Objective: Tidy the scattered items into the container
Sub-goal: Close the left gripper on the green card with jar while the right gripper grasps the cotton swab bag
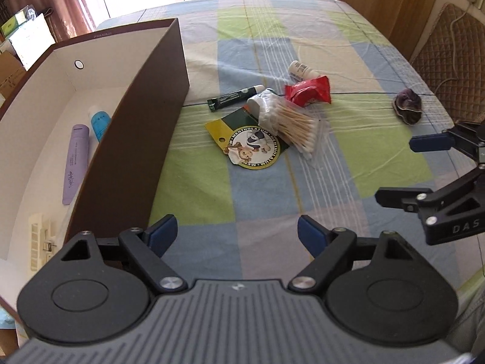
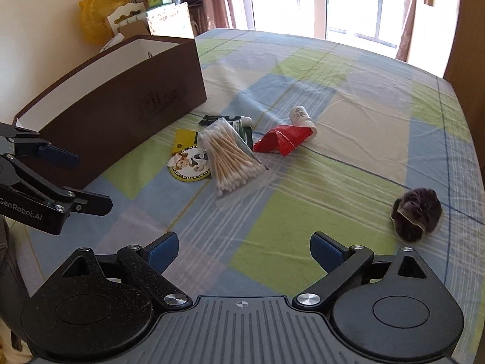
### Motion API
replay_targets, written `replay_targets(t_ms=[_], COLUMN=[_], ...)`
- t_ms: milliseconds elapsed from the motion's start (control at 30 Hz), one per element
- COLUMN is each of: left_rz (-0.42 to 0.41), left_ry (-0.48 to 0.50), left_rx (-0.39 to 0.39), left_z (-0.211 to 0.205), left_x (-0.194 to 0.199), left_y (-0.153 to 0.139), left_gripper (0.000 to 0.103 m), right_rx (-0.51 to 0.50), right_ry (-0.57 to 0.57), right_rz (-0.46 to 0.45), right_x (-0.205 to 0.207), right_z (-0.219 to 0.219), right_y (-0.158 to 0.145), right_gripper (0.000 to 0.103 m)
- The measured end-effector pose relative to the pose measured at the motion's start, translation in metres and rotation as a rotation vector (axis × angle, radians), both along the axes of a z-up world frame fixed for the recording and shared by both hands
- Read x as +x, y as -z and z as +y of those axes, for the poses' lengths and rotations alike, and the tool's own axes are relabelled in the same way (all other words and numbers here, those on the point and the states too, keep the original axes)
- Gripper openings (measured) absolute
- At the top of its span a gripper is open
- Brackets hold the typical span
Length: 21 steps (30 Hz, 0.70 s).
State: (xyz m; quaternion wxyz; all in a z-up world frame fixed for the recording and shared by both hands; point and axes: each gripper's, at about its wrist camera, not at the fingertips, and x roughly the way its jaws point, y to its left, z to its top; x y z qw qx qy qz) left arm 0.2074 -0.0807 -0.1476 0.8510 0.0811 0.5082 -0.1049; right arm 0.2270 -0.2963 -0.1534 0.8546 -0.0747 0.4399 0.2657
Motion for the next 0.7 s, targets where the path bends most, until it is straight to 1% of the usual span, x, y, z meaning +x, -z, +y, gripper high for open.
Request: replay_targets(t_ms=[33,67,133,200,333,533,567,600,633,667,700], left_rz=[0.006,0.011,0.022,0.034,0.047,0.052,0.052,0.051,0.050,0.050,0.050], left_ry=[-0.002,-0.005,-0.014,-0.025,-0.041,-0.050,-0.051,-0.051,-0.053,-0.054,-0.054], left_rx=[0.003,0.004,-0.001,-0.007,-0.013,-0.006,-0.005,-0.004,-0.004,-0.004,-0.005], left_z=[-0.001,-0.002,-0.003,-0.003,-0.001,0.003,0.004,0.005,0.005,0.006,0.006], left_x=[0.004,0.008,0.015,0.020,0.024,0.027,0.027,0.027,0.027,0.028,0.028], left_y=[0.003,0.007,0.012,0.017,0.023,0.027,0.027,0.028,0.028,0.028,0.028], left_gripper=[0.084,0.083,0.081,0.081,0.081,0.081,0.081,0.081,0.081,0.081,0.081], right_rx=[-0.004,-0.010,-0.015,-0.003,0.012,-0.041,-0.056,-0.064,-0.070,-0.076,-0.085], right_ry=[-0.020,-0.038,-0.074,-0.098,-0.100,-0.131,-0.147,-0.161,-0.174,-0.178,-0.178], right_rz=[-0.001,0.002,-0.003,-0.035,-0.063,-0.091,-0.087,-0.094,-0.103,-0.097,-0.084], right_x=[0.005,0.010,0.019,0.025,0.042,0.060,0.060,0.058,0.056,0.053,0.049], right_z=[0.003,0.006,0.012,0.018,0.031,0.045,0.047,0.047,0.047,0.046,0.044], right_y=[0.004,0.008,0.014,0.018,0.023,0.039,0.042,0.042,0.041,0.040,0.039], right_gripper=[0.089,0.074,0.074,0.074,0.075,0.074,0.056,0.047,0.042,0.035,0.025])
